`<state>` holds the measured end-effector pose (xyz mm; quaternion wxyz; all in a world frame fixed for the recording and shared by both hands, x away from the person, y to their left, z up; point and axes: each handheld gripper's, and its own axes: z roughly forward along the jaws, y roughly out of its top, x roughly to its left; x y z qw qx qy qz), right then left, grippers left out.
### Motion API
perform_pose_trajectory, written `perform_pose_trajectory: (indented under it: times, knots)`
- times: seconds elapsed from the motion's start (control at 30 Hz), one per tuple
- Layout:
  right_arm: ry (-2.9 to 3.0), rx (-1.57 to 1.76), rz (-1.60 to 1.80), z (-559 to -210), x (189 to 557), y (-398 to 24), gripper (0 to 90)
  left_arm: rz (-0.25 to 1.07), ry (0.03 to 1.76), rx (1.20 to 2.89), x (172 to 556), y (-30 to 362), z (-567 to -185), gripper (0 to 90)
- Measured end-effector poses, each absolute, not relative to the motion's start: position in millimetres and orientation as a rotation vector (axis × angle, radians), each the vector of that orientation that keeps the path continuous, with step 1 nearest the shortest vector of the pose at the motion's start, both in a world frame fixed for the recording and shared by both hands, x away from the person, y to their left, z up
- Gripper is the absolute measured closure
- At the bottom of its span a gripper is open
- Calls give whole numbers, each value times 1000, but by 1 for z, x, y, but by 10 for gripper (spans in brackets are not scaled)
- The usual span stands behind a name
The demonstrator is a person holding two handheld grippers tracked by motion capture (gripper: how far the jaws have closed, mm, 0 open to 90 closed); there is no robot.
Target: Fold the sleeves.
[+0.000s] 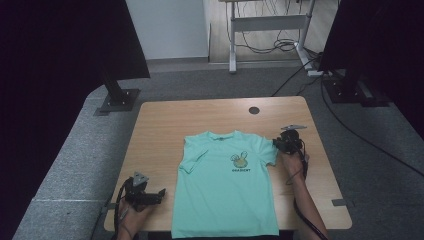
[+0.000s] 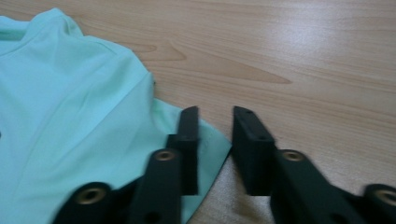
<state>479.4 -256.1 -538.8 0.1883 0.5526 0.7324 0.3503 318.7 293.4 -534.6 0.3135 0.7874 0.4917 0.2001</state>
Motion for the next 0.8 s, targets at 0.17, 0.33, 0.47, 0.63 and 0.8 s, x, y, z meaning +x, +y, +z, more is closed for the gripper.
perform_pose_trajectory:
  times: [0.17,0.33,0.47,0.63,0.8]
  knots:
    - [2056,1567,987,-539,478,-253,867,527,1296,2076,319,293,-535,4]
    - [2054,1553,975,-535,475,-248,867,527,1296,2076,319,293,-535,4]
    - [2058,1534,981,-531,472,-240,866,527,1296,2076,319,293,-535,4]
    - [2073,1512,988,-526,467,-229,866,527,1296,2076,319,293,-535,4]
    - [2079,1496,1003,-522,462,-219,866,528,1296,2076,319,293,-535,5]
